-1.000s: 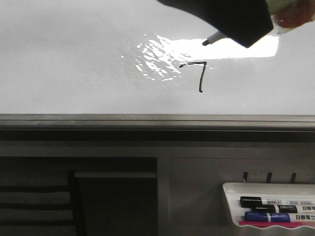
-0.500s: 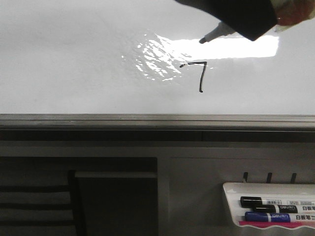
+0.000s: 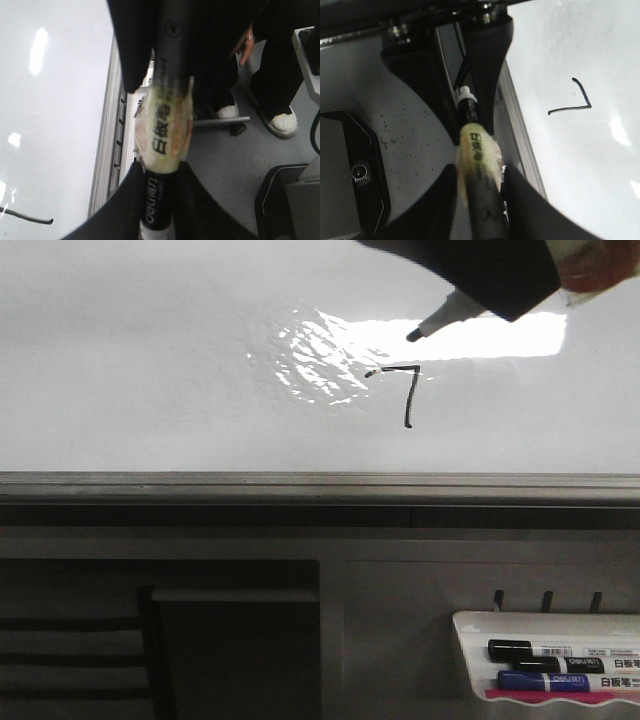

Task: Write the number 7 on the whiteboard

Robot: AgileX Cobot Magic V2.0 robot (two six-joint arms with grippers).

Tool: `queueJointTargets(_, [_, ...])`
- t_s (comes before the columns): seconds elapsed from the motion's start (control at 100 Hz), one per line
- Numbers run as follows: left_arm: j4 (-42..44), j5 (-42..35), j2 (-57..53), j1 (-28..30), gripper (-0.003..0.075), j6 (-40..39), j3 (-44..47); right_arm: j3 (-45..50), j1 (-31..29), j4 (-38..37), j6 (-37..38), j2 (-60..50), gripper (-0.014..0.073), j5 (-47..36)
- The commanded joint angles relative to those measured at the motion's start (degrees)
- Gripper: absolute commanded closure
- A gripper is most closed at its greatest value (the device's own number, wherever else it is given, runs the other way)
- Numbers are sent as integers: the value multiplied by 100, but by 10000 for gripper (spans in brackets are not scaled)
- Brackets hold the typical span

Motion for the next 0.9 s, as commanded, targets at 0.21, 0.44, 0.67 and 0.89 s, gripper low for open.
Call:
queueJointTargets(0.21, [1599,-110,-431,469,741,-2508,-202,-209,-45,-436,1174,-460,281,-730])
queueJointTargets(0.44, [3140,210,-948,1555,741,-5020,179,-188,-45,-490,1405,-716,281,-667])
queueJointTargets(0.67, [3220,-1291,-1550,2873,741,-6047,1581,-188,-45,-490,1405,-663,281,-741])
queueJointTargets(0.89, [2823,-2506,-1422,3598,741,-6283,2467,-188,-45,-490,1405,-638,281,-746])
